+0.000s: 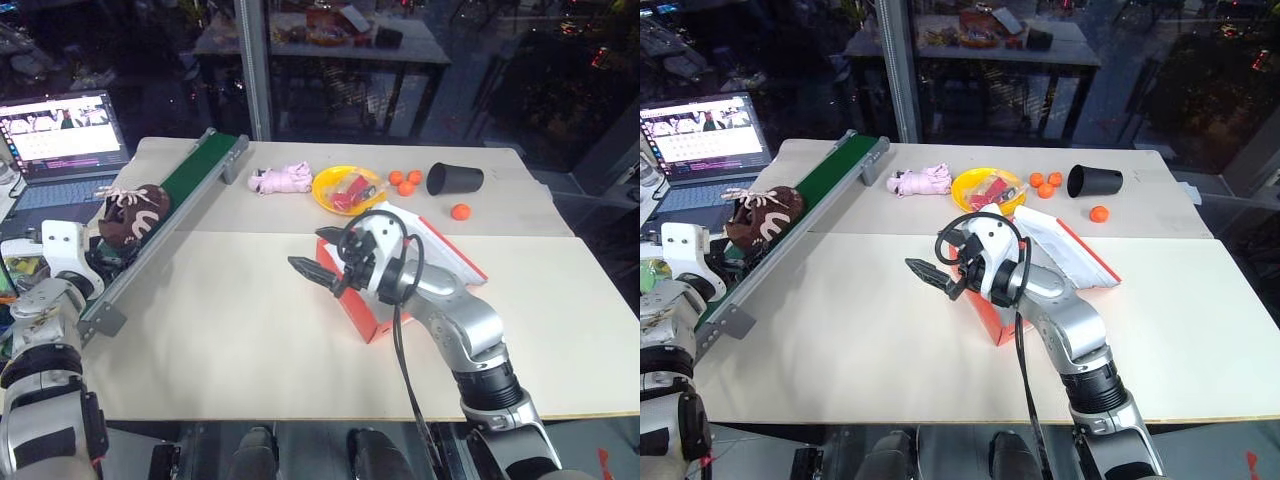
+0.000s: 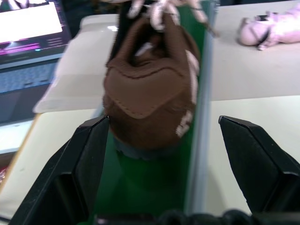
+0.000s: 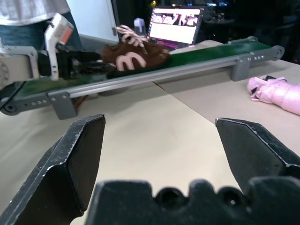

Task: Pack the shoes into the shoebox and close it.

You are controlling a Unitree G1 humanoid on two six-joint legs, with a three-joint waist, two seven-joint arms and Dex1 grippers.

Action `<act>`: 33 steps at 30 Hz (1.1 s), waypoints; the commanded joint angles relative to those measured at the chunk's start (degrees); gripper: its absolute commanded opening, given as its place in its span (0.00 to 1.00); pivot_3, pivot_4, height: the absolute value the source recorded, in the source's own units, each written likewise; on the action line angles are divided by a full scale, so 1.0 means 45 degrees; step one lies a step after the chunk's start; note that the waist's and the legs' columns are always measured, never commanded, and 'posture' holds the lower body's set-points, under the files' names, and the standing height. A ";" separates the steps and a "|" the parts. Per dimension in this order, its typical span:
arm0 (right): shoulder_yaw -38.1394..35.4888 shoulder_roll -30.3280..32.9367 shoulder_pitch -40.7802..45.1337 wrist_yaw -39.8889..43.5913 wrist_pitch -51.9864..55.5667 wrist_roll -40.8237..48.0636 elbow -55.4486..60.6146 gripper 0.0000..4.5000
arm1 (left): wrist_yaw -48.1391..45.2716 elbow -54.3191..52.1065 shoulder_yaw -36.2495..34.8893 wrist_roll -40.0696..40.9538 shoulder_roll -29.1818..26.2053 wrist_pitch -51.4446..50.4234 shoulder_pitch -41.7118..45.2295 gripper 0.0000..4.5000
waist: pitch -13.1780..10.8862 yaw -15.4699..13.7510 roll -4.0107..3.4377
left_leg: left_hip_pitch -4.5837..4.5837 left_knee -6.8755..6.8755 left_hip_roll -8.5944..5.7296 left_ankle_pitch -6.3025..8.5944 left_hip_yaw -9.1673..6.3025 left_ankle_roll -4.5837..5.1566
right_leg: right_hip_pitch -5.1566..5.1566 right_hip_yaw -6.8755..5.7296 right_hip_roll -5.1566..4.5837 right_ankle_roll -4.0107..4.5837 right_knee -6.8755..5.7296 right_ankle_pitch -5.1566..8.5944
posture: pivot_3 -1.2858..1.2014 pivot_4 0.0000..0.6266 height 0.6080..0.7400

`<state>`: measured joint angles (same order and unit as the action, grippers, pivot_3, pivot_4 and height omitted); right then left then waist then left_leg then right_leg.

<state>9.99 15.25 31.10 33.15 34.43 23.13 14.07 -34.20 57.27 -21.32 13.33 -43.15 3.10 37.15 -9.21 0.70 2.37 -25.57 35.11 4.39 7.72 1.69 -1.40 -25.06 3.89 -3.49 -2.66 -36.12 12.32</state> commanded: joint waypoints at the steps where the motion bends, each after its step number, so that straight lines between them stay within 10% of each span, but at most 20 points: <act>1: -0.0386 0.0230 0.0351 -0.0032 0.0060 0.0028 0.0587 0.99 | 0.0340 0.0448 -0.0086 0.0025 0.0018 0.0193 0.0572 0.89 | 0.0000 -0.0015 0.0002 | 0.0000 0.0001 0.0000 -0.0001 0.0000 -0.0002 | 0.0001 0.0000 0.0000 0.0000 0.0001 0.0000 | 0.52 0.24 1.00; 6: -0.0444 0.0544 0.0505 -0.0110 0.0144 -0.0064 0.0617 0.99 | 0.0247 0.0838 -0.0039 0.0178 0.0399 -0.0111 0.0705 0.89 | 0.0000 -0.0075 0.0002 | 0.0001 0.0002 0.0000 -0.0001 0.0001 -0.0007 | 0.0003 -0.0001 -0.0001 0.0001 -0.0006 0.0000 | 0.52 0.24 1.00; 17: -0.0813 0.0751 0.0900 -0.0372 0.0475 0.0185 0.0596 1.00 | -0.0255 -0.0750 0.0145 0.0555 0.1403 -0.0422 0.1455 0.37 | 0.0001 -0.0640 0.0003 | -0.0001 0.0014 0.0000 0.0009 0.0005 -0.0060 | 0.0021 -0.0018 -0.0009 0.0003 -0.0009 0.0001 | 0.52 0.24 1.00; 33: -0.7654 -0.2563 0.3607 -0.6209 0.3494 0.7573 -0.1144 1.00 | 0.0087 -1.0412 0.2533 0.3196 0.5691 -0.5690 0.3330 0.35 | -0.0012 -0.0071 0.0045 | -0.0134 0.0045 0.0011 -0.0041 -0.0012 -0.0040 | -0.0037 -0.0028 0.0002 -0.0013 -0.0002 -0.0012 | 0.52 0.24 1.00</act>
<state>-21.06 4.01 45.65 8.72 49.41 51.88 8.39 -35.06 15.48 -9.76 25.55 -18.04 -20.99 50.17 -9.26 0.38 2.57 -26.15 35.31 4.44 7.52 1.63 -1.56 -25.24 3.78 -3.47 -2.70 -36.15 12.26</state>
